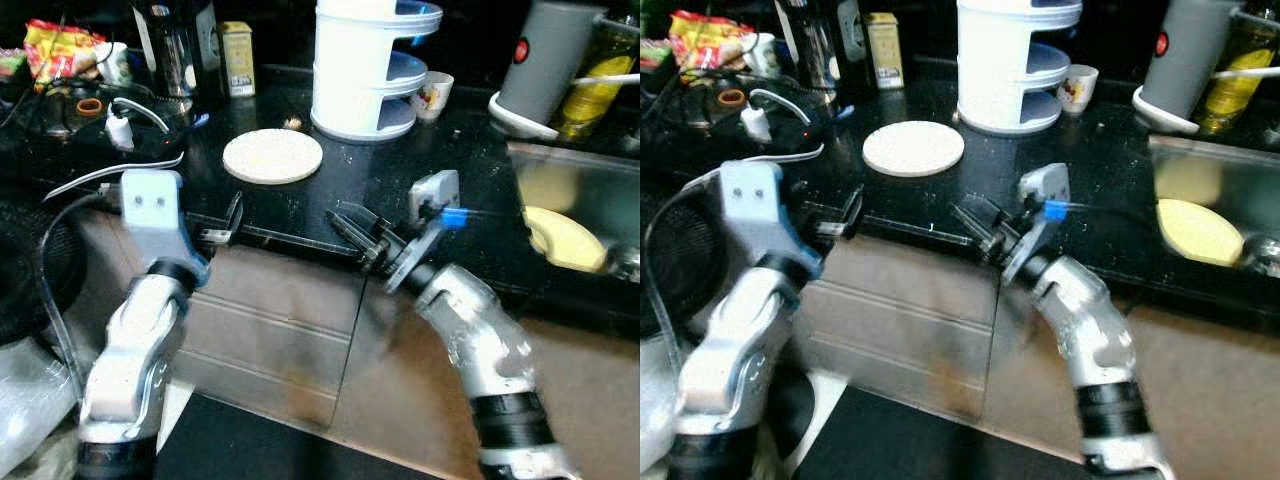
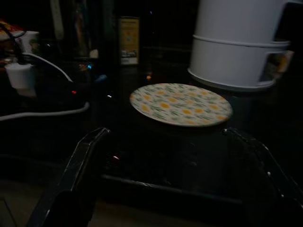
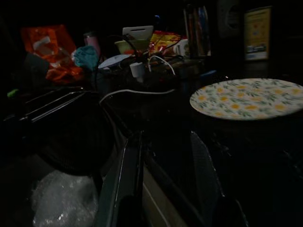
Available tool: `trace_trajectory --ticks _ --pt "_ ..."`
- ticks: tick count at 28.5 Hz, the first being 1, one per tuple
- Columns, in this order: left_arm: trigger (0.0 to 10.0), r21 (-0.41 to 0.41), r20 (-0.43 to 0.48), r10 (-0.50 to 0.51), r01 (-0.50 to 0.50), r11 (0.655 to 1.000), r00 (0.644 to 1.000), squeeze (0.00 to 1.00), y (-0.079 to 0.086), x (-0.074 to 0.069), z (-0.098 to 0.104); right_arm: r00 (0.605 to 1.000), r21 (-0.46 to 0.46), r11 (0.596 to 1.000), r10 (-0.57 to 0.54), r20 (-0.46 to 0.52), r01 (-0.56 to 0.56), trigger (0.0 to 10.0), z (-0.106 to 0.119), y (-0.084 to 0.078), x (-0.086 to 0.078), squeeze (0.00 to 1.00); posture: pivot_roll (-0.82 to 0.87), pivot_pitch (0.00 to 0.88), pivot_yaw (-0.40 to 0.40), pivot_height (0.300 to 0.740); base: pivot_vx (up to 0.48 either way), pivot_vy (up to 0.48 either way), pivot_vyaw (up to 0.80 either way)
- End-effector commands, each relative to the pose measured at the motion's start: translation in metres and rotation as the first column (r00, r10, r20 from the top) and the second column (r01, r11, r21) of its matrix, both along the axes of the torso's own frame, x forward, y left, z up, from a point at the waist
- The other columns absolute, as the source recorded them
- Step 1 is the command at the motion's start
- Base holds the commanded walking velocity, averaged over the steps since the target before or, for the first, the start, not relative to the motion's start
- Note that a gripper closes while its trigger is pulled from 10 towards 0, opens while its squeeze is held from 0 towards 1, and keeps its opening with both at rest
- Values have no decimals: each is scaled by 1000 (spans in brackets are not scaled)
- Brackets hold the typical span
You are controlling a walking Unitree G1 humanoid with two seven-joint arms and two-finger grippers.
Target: Kitchen organization
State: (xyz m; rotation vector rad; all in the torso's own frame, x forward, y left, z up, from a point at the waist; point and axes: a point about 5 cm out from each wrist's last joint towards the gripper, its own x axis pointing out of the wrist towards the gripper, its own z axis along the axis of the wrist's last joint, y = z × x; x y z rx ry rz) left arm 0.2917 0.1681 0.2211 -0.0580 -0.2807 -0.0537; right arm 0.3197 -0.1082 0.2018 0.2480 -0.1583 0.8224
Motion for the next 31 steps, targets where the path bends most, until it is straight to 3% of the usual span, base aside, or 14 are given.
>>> trace_trajectory --ticks 1,12,18,21,31 --pt "10000 4 -7 -5 5 1000 1000 0 -1 0 0 1000 5 1000 12 23 -12 10000 7 -1 0 0 55 0 -5 740 428 0 0" --pt "10000 -8 10 -15 15 1000 1000 0 2 1 6 999 -16 1000 7 51 -6 10000 14 2 4 0 62 0 -2 740 426 0 0" --pt "10000 -71 8 5 -5 997 1000 0 9 3 8 998 -26 1000 -15 55 17 10000 17 1 5 0 61 0 2 740 386 0 0" --pt "10000 -190 -40 79 -85 978 996 0 22 7 5 997 -48 998 -35 62 38 10000 19 -1 6 0 56 0 6 740 102 0 0" --pt "10000 -354 -166 99 -153 923 981 0 39 16 -10 993 -180 981 -61 101 78 10000 18 3 9 0 54 0 3 740 0 0 0"
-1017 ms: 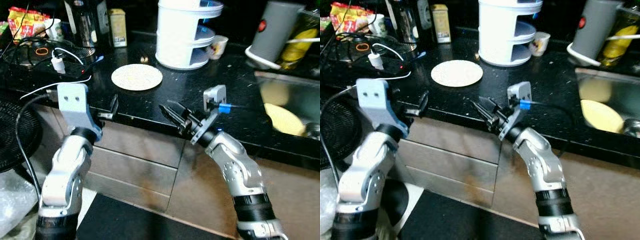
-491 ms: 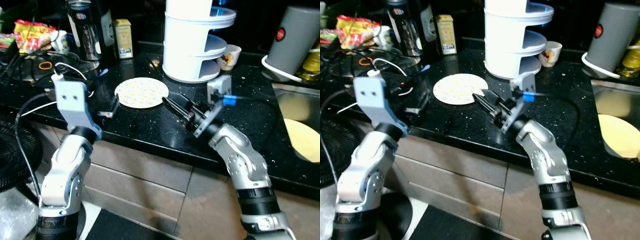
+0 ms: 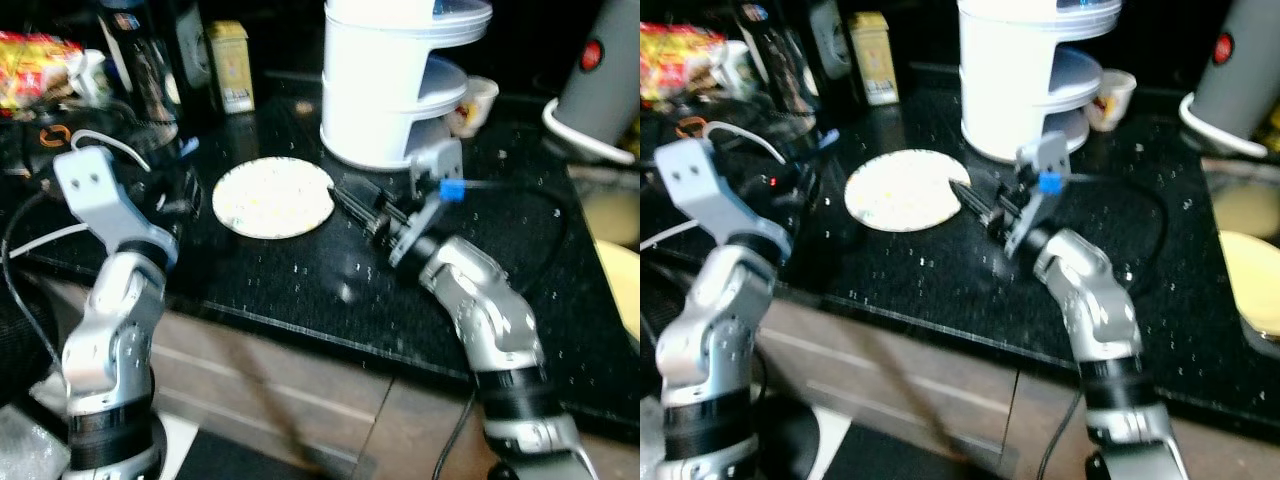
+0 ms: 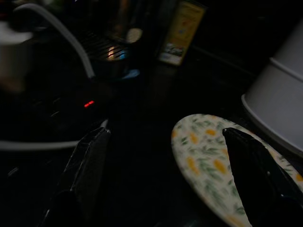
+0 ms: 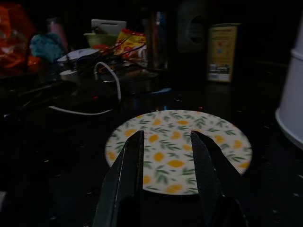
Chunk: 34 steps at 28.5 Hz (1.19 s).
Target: Kitchen organization
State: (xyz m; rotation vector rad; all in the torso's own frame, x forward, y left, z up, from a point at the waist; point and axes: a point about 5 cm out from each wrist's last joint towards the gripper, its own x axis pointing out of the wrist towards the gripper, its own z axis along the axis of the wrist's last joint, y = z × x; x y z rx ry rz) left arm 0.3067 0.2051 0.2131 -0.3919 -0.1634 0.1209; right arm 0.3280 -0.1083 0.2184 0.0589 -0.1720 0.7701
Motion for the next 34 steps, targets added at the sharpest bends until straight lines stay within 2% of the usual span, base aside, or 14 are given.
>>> trace_trajectory --ticks 1,2,4,5,7,16,17,21,23,28,30,34 --pt "10000 -47 -45 2 -4 999 999 0 4 3 -5 1000 -48 999 -6 24 7 10000 2 3 1 0 50 0 3 740 0 0 0" --pt "10000 -65 -62 -1 -3 998 998 0 5 5 -7 999 -62 998 -11 30 13 10000 3 4 2 0 50 0 3 740 0 0 0" --pt "10000 -150 -133 4 -25 988 991 0 11 10 -14 999 -64 998 -15 32 17 10000 5 3 2 0 48 0 1 740 0 0 0" --pt "10000 -150 -133 4 -25 988 991 0 11 10 -14 999 -64 998 -15 32 17 10000 5 3 2 0 48 0 1 740 0 0 0" --pt "10000 -245 -187 -5 -42 969 982 0 18 19 -18 999 -74 997 -25 43 29 10000 9 2 2 0 42 0 2 740 0 0 0" --pt "10000 -283 -195 -63 5 959 979 0 25 36 -11 998 -86 995 -37 56 42 10000 13 1 2 0 33 0 -2 740 0 0 0" --pt "10000 -317 -201 -99 31 948 974 0 27 42 -9 997 -91 995 -40 62 46 10000 15 1 3 0 31 0 -3 740 0 0 0" --pt "10000 -347 -207 -145 66 936 968 0 27 50 -6 997 -95 994 -45 67 51 10000 16 0 3 0 25 0 -3 740 0 0 0" --pt "10000 -373 -219 -199 107 922 955 0 24 57 -5 996 -100 993 -50 70 57 10000 18 0 3 0 22 0 -1 740 0 0 0" --pt "10000 -365 -245 -330 229 903 912 0 10 69 -6 996 -102 993 -50 79 58 10000 23 -1 1 0 14 0 3 740 0 0 0" --pt "10000 -397 -231 -372 262 880 899 0 5 73 -5 995 -121 991 -46 86 56 10000 24 -2 0 0 0 0 7 740 0 0 0" --pt "10000 -455 -263 -423 276 847 867 0 -5 80 -11 996 -135 989 -43 81 54 10000 25 -5 -3 0 -11 0 10 740 0 0 0"
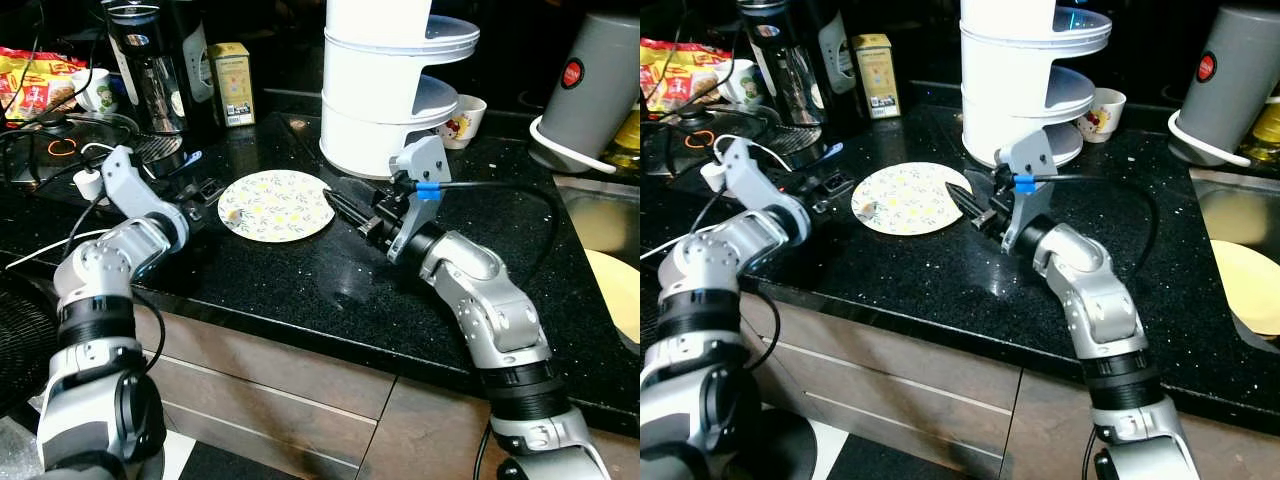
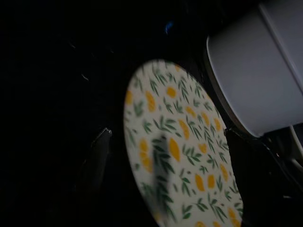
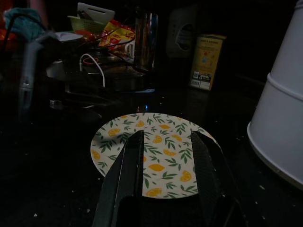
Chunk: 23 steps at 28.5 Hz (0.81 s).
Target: Kitchen organization
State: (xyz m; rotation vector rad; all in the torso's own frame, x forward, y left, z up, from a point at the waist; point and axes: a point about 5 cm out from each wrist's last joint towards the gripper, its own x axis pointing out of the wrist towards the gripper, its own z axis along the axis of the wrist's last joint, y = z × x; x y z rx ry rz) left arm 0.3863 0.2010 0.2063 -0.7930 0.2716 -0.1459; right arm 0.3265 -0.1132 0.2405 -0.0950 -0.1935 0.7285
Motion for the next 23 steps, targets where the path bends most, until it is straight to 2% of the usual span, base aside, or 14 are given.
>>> trace_trajectory --ticks 1,10,15,18,19,20,22,23 --pt "10000 -8 -28 -14 14 1000 999 0 -1 1 -4 1000 -10 1000 5 4 -5 10000 3 0 -2 0 -11 0 10 740 0 0 0" --pt "10000 -51 -134 -22 15 999 991 0 -4 5 -16 997 -80 994 76 -19 -77 10000 1 5 -13 0 -23 0 10 740 0 0 0" --pt "10000 -88 -199 -63 47 995 978 0 -6 4 -23 991 -157 979 127 -36 -131 10000 -2 10 -20 0 -26 0 3 740 0 0 0" --pt "10000 -111 -214 -91 68 991 973 0 -7 3 -24 990 -166 976 139 -37 -143 10000 0 11 -22 0 -27 0 3 740 0 0 0" --pt "10000 -149 -213 -120 89 985 970 0 -8 3 -25 989 -168 975 141 -35 -145 10000 1 12 -23 0 -27 0 3 740 0 0 0" --pt "5843 -158 -214 -127 94 983 969 0 -9 3 -25 989 -166 975 141 -35 -145 10000 2 12 -23 0 -27 0 4 740 0 0 0" --pt "0 -181 -226 -147 107 978 963 0 -9 2 -26 989 -168 975 143 -29 -146 10000 6 12 -23 0 -27 0 4 740 0 0 0" --pt "0 -188 -229 -152 109 976 962 0 -9 2 -27 989 -168 975 143 -27 -146 10000 6 12 -23 0 -27 0 4 740 0 0 0"
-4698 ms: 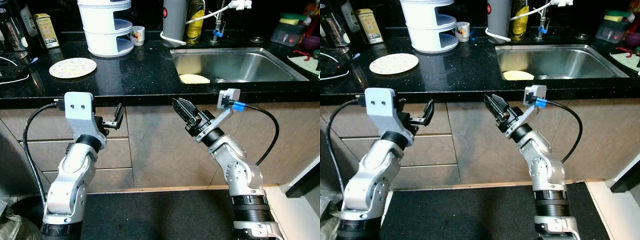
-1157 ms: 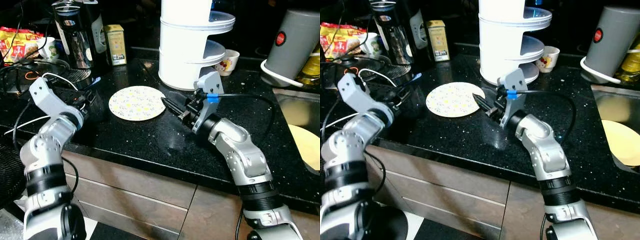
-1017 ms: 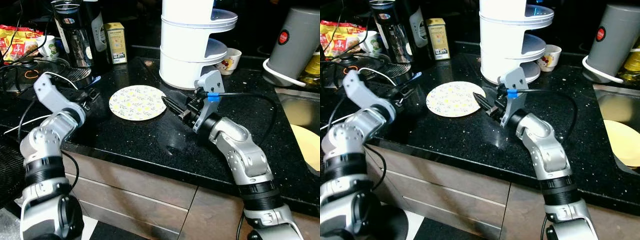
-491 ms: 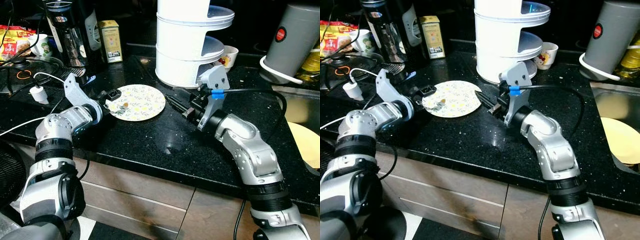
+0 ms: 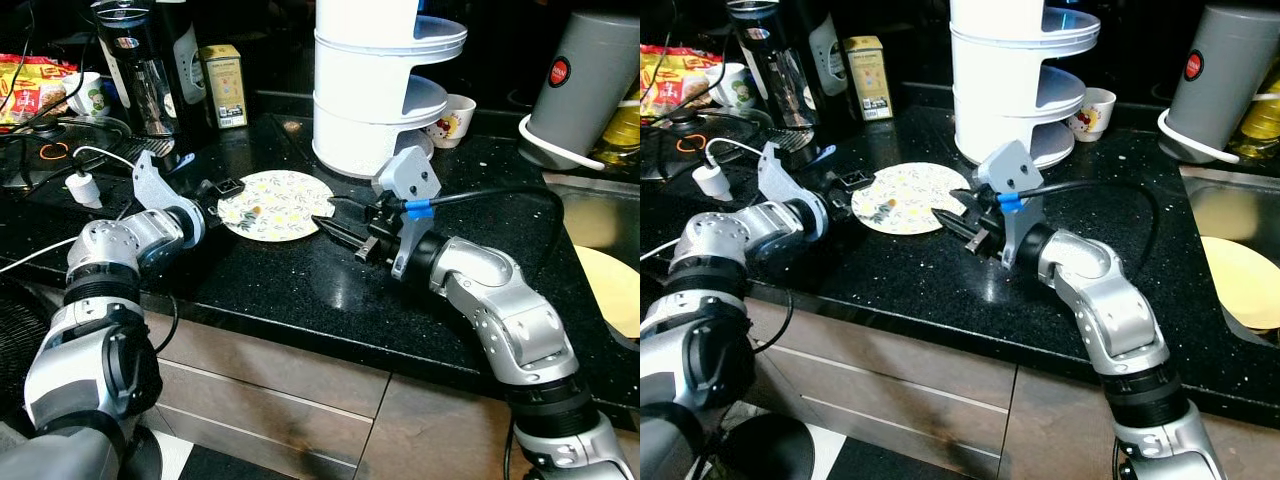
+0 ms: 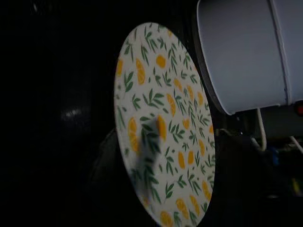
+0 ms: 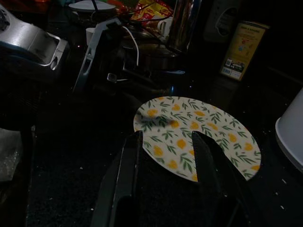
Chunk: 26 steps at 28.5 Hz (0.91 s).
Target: Kitchen organization
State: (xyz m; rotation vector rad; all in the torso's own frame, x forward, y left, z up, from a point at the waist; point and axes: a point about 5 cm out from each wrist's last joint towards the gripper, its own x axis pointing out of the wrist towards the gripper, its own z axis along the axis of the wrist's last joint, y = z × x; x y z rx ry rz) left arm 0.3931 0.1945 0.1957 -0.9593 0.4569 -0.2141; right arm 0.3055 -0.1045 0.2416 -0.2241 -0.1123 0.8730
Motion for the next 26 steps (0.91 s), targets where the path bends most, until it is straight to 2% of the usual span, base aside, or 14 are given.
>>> trace_trajectory --ticks 1,15,26 --pt "0 0 -94 -33 33 999 995 0 -2 -5 -18 1000 -8 1000 18 16 -18 10000 6 3 -2 0 -28 0 10 740 0 0 0" --pt "0 42 -160 -25 32 999 987 0 7 -10 -31 999 16 1000 2 41 -3 10000 17 3 -2 0 -18 0 12 740 0 0 0" --pt "0 33 -145 -27 32 999 989 0 6 -8 -28 999 62 998 -18 48 14 10000 23 2 0 0 -20 0 23 740 0 0 0"
